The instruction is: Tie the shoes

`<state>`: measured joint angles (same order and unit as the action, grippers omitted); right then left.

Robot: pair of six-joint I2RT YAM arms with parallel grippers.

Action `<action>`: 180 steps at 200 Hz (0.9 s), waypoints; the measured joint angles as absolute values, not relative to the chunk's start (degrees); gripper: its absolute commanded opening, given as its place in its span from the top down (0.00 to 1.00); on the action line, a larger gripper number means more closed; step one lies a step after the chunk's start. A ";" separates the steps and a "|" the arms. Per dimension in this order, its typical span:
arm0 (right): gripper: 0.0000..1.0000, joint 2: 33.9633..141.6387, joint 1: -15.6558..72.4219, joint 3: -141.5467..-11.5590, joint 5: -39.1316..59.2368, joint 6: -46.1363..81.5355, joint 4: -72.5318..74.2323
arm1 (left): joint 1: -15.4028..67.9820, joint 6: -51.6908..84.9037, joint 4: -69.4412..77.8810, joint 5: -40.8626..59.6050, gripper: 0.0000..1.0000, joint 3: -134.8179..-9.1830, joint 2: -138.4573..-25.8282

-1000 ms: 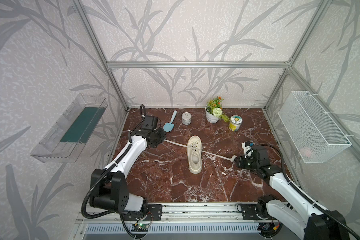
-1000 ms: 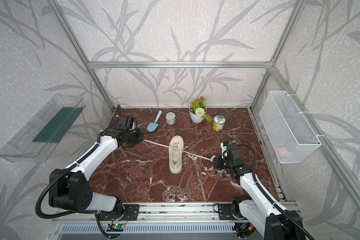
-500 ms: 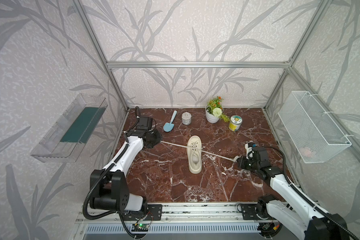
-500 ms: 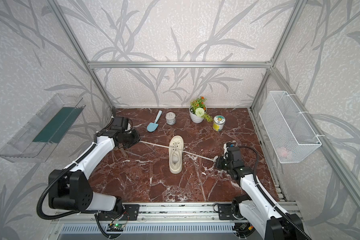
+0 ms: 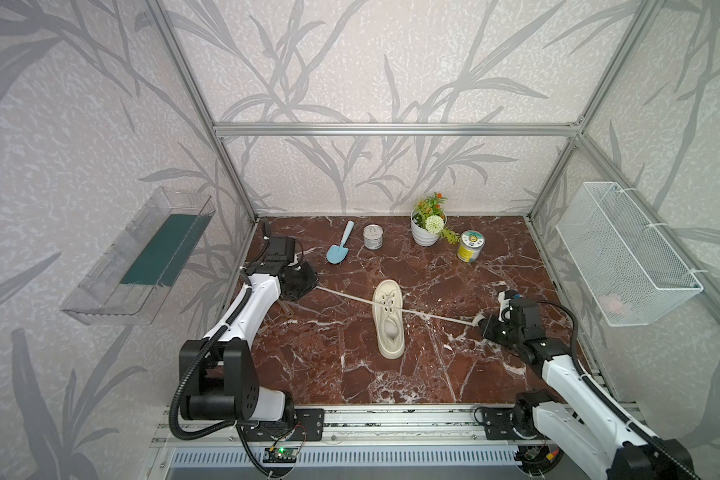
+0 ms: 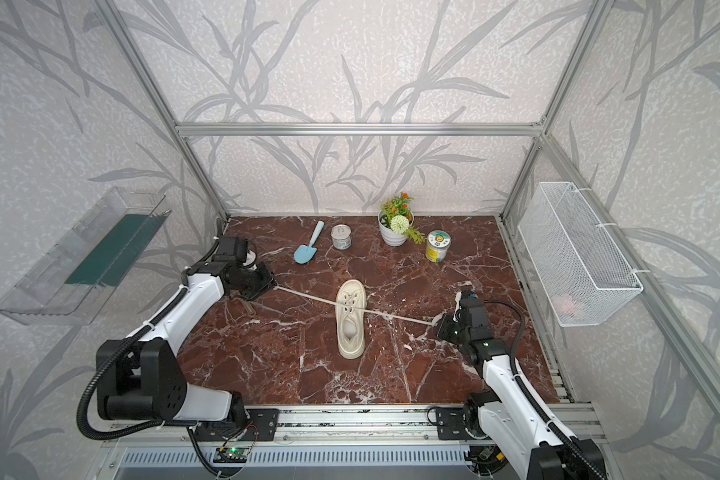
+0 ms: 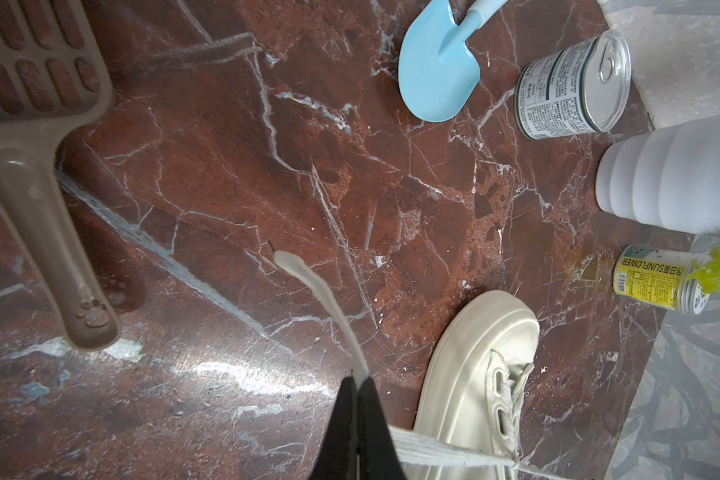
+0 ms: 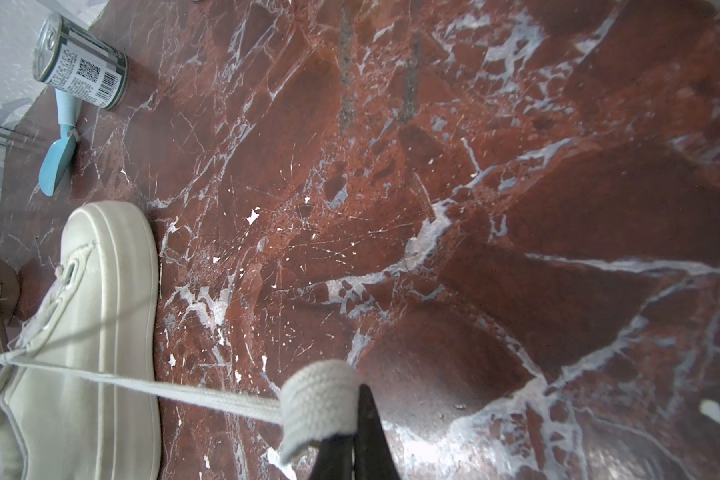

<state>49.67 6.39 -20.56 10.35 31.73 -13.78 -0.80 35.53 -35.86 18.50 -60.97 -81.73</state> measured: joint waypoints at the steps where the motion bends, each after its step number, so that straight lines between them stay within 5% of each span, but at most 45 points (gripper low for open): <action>1: 1.00 49.67 6.33 -20.56 10.41 31.73 -13.78 | -0.82 35.53 -35.88 18.55 1.00 -60.97 -81.73; 180: 1.00 50.85 4.58 -21.96 15.25 29.63 -14.48 | -2.15 37.76 -34.13 23.68 1.00 -51.92 -79.72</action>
<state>50.85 4.58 -21.96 15.25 29.63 -14.48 -2.15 37.76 -34.13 23.68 -51.92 -79.72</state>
